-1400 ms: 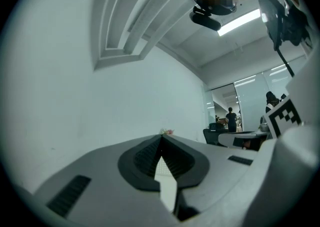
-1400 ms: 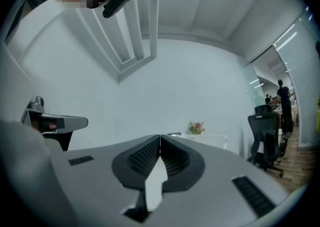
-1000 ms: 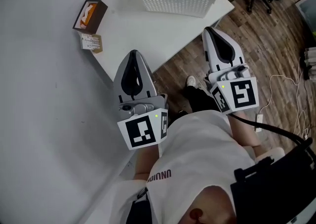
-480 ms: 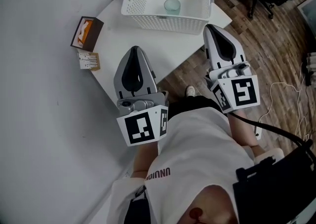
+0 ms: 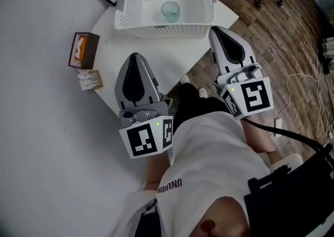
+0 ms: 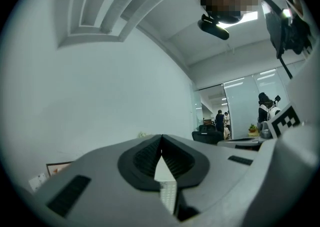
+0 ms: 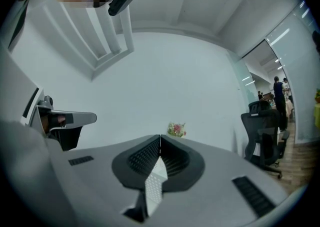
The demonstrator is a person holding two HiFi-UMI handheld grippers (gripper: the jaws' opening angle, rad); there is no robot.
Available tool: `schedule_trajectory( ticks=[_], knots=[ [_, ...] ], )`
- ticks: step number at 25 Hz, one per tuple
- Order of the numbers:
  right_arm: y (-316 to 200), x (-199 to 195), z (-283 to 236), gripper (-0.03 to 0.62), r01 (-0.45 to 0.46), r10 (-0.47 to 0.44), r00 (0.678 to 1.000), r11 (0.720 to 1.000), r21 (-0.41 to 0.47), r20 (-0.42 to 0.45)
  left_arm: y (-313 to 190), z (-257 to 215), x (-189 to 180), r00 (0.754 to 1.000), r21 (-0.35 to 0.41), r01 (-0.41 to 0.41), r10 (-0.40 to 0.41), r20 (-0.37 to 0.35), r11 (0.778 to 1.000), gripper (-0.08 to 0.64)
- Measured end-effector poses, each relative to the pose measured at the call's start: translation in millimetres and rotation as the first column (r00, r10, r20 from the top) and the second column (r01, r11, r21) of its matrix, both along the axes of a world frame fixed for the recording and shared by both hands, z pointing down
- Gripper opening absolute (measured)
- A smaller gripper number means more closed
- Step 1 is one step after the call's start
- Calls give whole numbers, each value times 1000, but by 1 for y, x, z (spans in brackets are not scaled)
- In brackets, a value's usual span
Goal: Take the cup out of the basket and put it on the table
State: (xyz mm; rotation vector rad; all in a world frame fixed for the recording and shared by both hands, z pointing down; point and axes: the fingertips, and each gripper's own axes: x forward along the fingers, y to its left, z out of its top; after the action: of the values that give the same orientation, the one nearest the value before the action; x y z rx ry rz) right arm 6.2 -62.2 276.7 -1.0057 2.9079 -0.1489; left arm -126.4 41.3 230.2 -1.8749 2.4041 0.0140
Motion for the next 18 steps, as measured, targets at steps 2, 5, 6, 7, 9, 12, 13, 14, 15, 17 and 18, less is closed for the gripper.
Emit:
schedule_trajectory(
  ticks=[2, 5, 6, 7, 9, 12, 13, 14, 15, 17, 18],
  knots=[
    [-8, -4, -1, 20, -11, 11, 1000, 1000, 6, -2, -10, 1, -7, 1000, -3, -5, 5, -3, 1000, 12],
    [-27, -10, -4, 20, -35, 35, 999, 999, 17, -5, -34, 3, -18, 999, -29, -42, 42, 2, 999, 12],
    [-35, -12, -5, 20, -43, 43, 999, 999, 17, -5, -44, 4, -20, 998, -43, -65, 65, -1, 997, 12],
    [-42, -15, -6, 20, -50, 50, 999, 999, 17, -7, -53, 5, -22, 996, -56, -86, 85, -7, 995, 14],
    [-56, -21, -9, 20, -61, 61, 998, 998, 20, -12, -71, 4, -29, 994, -64, -109, 108, -12, 992, 14],
    [-79, -33, -15, 20, -80, 80, 997, 996, 32, -9, -96, 0, -42, 993, -68, -113, 114, 11, 991, 14],
    [-86, -38, -17, 20, -85, 85, 996, 996, 34, -9, -103, -2, -47, 993, -71, -113, 114, 22, 991, 14],
    [-93, -43, -18, 20, -88, 89, 996, 995, 35, -9, -109, -3, -53, 993, -74, -113, 116, 30, 991, 14],
    [-99, -48, -19, 20, -91, 91, 996, 995, 35, -10, -115, -5, -59, 992, -75, -117, 119, 34, 990, 14],
    [-110, -58, -21, 20, -96, 97, 995, 995, 35, -7, -126, -7, -70, 990, -83, -135, 139, 33, 987, 14],
    [-116, -63, -22, 20, -102, 102, 995, 994, 34, -4, -132, -8, -74, 987, -90, -152, 155, 32, 984, 14]
  ],
)
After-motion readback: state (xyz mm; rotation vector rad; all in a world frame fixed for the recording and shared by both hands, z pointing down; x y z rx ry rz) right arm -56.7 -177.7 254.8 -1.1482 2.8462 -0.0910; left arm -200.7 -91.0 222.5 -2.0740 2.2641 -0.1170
